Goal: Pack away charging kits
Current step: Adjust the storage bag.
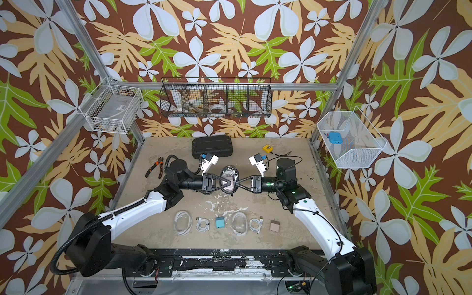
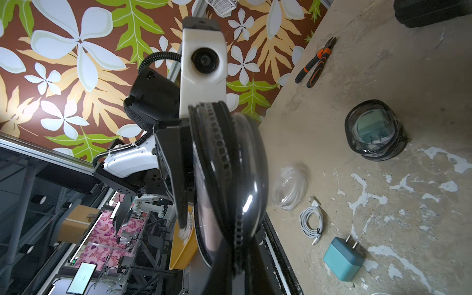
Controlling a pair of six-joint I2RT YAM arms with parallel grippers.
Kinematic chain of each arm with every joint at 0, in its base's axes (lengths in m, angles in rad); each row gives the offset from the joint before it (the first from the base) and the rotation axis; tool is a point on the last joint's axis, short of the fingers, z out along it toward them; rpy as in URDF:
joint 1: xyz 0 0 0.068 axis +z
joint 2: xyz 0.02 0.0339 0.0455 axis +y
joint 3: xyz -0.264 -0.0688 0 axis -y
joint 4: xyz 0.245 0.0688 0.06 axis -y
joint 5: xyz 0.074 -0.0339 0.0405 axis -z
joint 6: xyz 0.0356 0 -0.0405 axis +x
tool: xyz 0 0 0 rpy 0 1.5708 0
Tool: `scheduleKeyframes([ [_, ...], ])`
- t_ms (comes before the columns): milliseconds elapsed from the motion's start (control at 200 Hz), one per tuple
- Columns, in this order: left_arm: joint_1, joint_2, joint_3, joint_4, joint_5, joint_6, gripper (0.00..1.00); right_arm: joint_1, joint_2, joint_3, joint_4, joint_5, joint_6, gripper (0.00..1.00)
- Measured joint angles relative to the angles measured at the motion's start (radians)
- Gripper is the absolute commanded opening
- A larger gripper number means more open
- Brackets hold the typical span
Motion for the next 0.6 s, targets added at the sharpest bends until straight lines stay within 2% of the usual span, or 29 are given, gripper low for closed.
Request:
scheduleKeyframes([
  [130,0.000,0.009,-0.010,0.088,-0.029,-0.074,0.45,0.013,-0.013,0.005,0.011,0.032,0.027,0.00],
  [235,0.000,0.023,-0.032,0.153,-0.045,-0.138,0.31,0.032,-0.023,-0.002,0.022,0.064,0.050,0.00],
  [380,-0.001,0.023,-0.040,0.172,-0.071,-0.182,0.22,0.034,-0.044,-0.007,0.028,0.095,0.079,0.00],
  [425,-0.002,0.022,-0.040,0.179,-0.074,-0.189,0.19,0.035,-0.051,-0.003,0.020,0.098,0.086,0.07],
  [505,-0.003,0.015,-0.047,0.189,-0.085,-0.208,0.13,0.037,-0.067,0.028,-0.038,0.124,0.071,0.27],
  [601,0.013,-0.005,-0.057,0.179,-0.110,-0.235,0.10,0.032,-0.115,0.092,-0.137,0.184,-0.006,0.36],
])
